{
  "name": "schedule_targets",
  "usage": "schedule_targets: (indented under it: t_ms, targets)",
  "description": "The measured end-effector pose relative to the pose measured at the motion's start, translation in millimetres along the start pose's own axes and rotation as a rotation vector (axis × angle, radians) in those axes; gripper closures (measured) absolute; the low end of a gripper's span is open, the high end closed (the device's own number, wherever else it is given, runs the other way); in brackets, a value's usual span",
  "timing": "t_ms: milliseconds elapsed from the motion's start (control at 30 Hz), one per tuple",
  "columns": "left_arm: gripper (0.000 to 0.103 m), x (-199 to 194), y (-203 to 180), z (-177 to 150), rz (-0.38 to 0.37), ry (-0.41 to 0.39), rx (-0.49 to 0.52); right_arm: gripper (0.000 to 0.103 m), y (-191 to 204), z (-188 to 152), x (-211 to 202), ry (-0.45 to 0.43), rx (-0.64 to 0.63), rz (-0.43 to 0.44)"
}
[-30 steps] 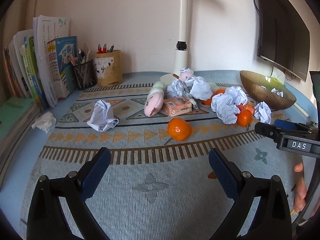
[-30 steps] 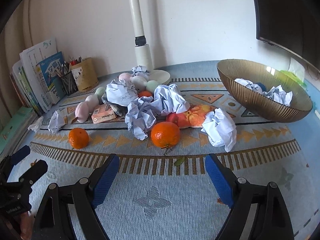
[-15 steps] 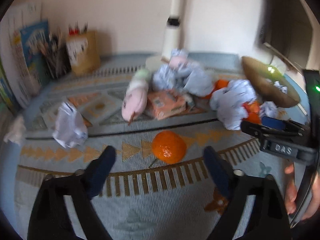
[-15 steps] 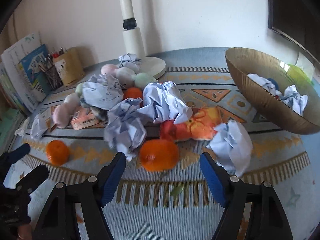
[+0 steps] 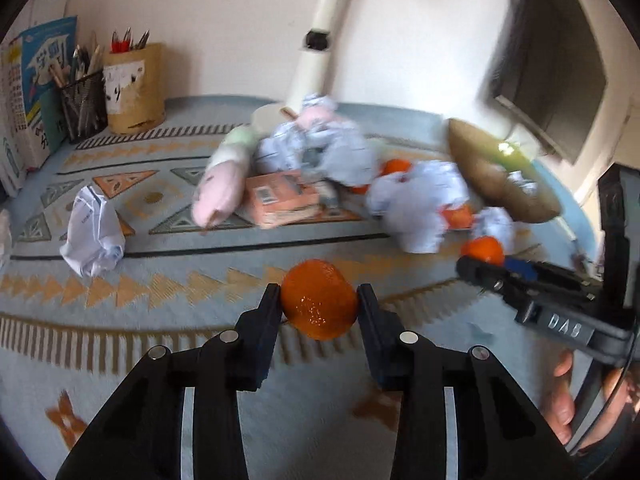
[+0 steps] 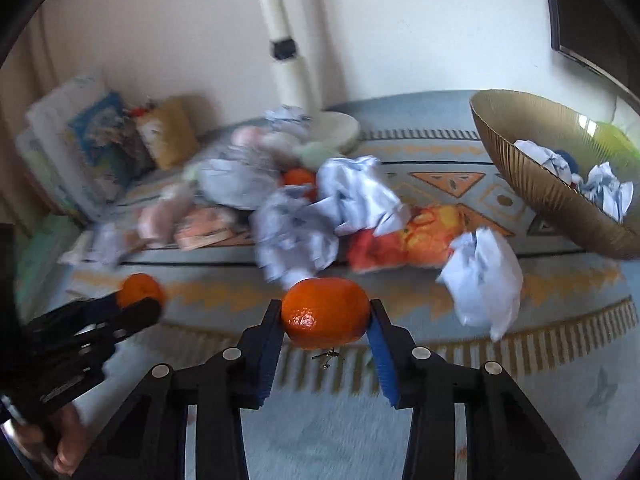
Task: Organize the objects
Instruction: 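Grasp a mandarin orange with the right tool while the left tool grasps another orange, then carry both oranges over the amber bowl and open both tools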
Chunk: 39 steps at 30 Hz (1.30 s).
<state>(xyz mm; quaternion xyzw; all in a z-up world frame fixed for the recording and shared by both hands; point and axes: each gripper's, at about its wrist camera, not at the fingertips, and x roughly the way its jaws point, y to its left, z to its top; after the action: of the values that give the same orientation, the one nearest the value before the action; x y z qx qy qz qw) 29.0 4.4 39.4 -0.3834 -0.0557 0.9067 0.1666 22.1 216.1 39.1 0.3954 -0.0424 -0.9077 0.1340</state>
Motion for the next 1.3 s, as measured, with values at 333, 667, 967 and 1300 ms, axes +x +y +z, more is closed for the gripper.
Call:
schedule_targets:
  t_ms: [333,667,967,1300]
  targets:
    - [0.068,-10,-10,-15,-0.080,-0.068,-0.060,0.062,15,-28,-14,-0.035,-0.199,-0.111]
    - [0.068,-11,-5,-17,-0.081,-0.070,-0.099,0.062,7,-28,-15,-0.036,-0.165,-0.086]
    - [0.068,-10,-9,-16,-0.058,-0.059,-0.080,0.062,6,-28,-22,-0.072,-0.147,-0.091]
    - [0.068,-18,-112,72,-0.232,-0.083,0.110,0.062,-89,15,-89,-0.146,0.134,-0.092]
